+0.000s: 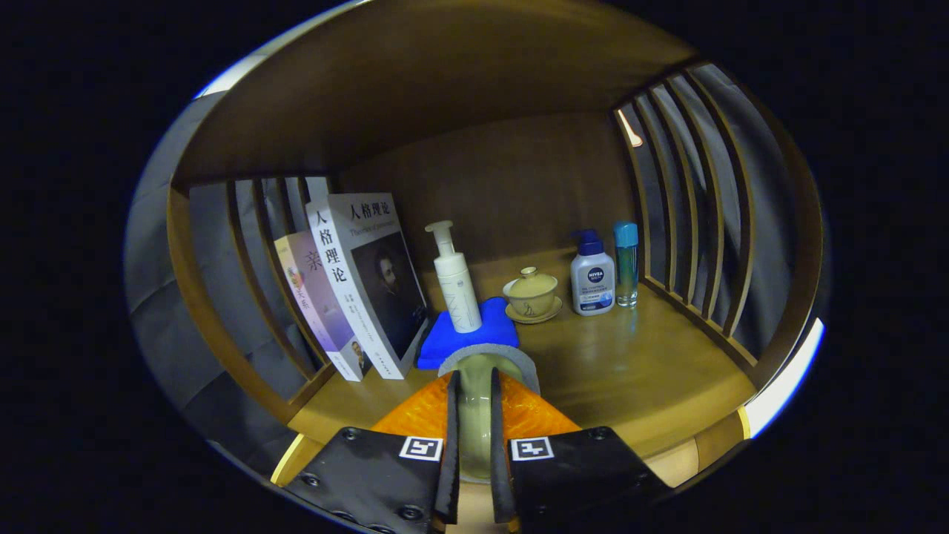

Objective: Pull open the drawer, take out the items inside it, and place them on the countertop above the cabinet.

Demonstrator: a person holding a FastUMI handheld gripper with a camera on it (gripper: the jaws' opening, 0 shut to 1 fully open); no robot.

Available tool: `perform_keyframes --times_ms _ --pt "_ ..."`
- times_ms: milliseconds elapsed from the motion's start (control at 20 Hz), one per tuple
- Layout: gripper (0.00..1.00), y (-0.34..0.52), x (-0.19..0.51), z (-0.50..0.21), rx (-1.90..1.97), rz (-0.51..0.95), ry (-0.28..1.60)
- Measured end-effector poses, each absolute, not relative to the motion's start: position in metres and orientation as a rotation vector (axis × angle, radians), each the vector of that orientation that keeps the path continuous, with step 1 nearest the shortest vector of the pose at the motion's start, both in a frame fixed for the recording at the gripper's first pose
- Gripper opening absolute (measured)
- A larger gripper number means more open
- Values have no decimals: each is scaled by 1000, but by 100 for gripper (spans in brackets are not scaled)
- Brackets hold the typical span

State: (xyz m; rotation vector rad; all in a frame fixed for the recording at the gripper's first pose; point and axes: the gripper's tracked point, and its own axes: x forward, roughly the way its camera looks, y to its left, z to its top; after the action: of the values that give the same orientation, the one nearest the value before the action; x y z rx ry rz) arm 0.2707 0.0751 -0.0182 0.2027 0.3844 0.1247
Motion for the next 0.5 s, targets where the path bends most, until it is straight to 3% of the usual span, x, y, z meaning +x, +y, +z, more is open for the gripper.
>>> perform_keyframes --times_ms 250,350,500 --pt "20 74 291 -29 237 89 376" --pt "24 79 293 -34 262 106 404" --pt "56 90 287 -29 257 154 395"
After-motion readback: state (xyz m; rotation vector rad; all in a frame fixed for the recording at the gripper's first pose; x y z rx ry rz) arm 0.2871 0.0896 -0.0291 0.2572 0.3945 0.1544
